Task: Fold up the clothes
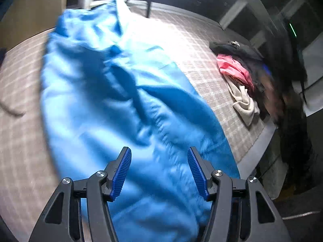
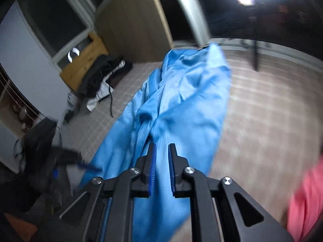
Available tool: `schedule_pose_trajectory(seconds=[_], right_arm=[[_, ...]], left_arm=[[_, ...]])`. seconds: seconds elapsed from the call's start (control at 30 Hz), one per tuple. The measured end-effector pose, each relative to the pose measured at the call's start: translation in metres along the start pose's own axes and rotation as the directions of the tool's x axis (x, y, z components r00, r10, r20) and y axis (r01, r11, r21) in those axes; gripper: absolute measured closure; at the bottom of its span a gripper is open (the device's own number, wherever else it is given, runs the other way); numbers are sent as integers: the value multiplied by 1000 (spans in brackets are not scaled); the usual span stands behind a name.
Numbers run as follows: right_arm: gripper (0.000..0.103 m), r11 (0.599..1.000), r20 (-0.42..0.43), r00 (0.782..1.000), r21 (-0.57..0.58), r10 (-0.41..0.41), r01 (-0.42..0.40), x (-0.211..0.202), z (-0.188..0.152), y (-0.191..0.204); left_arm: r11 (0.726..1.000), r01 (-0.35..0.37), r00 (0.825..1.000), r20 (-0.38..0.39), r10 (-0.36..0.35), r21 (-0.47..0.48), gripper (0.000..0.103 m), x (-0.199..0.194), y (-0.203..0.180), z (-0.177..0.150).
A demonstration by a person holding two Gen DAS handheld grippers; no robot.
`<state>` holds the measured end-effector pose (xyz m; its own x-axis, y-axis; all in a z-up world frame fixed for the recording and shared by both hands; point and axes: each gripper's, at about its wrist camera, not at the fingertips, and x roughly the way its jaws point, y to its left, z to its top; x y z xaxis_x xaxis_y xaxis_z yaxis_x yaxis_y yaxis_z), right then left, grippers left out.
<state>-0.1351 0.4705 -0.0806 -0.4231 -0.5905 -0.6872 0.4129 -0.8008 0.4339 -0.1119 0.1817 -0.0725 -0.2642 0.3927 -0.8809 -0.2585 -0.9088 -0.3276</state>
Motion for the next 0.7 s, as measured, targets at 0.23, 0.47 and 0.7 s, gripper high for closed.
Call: schedule_pose_trajectory(seconds=[0.23, 0.47, 0.7], right_arm=[[91, 998, -87, 996, 62, 25, -19, 11, -115, 68], [90, 989, -161, 978, -87, -133, 120, 85, -140, 119], [89, 978, -353, 934, -209, -54, -22, 81, -171, 151]], left_arm=[[999, 36, 998, -45, -36, -5, 47, -18, -5, -70], [998, 58, 996, -62, -56, 18, 47, -26, -20, -110], [998, 57, 998, -38, -56, 21, 47, -34, -20, -119]])
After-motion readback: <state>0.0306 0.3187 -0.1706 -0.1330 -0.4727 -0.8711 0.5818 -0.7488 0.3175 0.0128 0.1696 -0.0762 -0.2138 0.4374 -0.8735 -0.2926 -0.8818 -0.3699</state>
